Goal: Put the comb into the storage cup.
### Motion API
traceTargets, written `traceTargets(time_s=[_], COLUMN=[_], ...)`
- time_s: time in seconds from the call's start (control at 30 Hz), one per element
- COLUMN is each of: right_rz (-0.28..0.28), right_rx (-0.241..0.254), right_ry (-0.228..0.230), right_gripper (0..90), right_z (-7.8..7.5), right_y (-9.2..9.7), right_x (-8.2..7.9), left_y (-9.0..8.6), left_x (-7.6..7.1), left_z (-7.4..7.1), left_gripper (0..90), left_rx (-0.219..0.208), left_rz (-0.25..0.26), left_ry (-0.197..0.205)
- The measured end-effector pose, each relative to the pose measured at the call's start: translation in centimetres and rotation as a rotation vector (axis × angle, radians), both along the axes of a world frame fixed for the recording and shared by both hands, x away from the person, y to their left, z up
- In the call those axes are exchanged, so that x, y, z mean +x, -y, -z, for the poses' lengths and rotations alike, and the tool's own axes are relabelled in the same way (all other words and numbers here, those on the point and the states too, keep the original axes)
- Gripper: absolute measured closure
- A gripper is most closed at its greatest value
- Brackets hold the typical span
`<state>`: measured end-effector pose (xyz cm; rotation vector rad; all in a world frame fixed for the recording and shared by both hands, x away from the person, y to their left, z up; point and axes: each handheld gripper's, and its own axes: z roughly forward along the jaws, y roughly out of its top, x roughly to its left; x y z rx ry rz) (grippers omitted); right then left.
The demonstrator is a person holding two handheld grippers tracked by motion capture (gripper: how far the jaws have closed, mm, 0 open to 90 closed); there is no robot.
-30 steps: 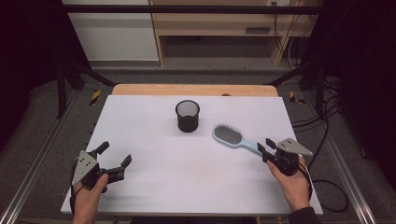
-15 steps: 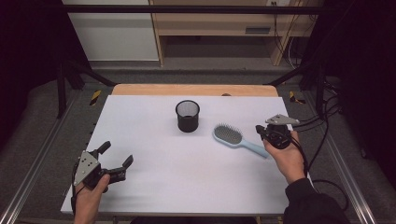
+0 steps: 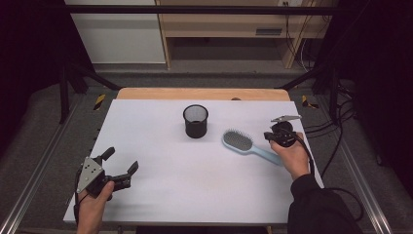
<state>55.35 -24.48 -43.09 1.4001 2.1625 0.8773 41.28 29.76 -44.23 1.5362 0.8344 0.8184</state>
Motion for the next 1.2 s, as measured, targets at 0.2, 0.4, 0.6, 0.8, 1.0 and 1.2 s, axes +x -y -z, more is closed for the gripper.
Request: traceTargets(time_s=[0.2, 0.4, 0.6, 0.8, 1.0, 1.2], right_rz=[-0.005, -0.018, -0.029, -0.047, -0.073, -0.1], right_rx=[-0.025, -0.041, -0.053, -0.056, -0.06, -0.054], right_ry=[-0.036, -0.074, -0.103, -0.124, -0.136, -0.156], right_gripper=[90.0, 90.0, 90.0, 90.0, 90.0, 90.0], right_z=[1.1, 2.1, 2.5, 2.7, 2.5, 2.6], right_y=[-0.6, -1.5, -1.9, -2.0, -2.6, -3.2], right_x=[0.6, 1.1, 0.9, 0.2, -0.8, -1.9], left_y=[0.5, 0.4, 0.4, 0.4, 0.5, 0.5], left_x=[0.2, 0.1, 0.0, 0.0, 0.0, 0.0], left_z=[0.2, 0.2, 0.1, 0.1, 0.1, 0.2], left_gripper=[3.3, 3.4, 3.4, 3.3, 3.4, 3.4], left_rx=[0.026, 0.029, 0.029, 0.031, 0.035, 0.036], left_rz=[0.016, 0.013, 0.016, 0.016, 0.018, 0.019], left_ry=[-0.009, -0.007, -0.005, -0.005, -0.006, -0.007])
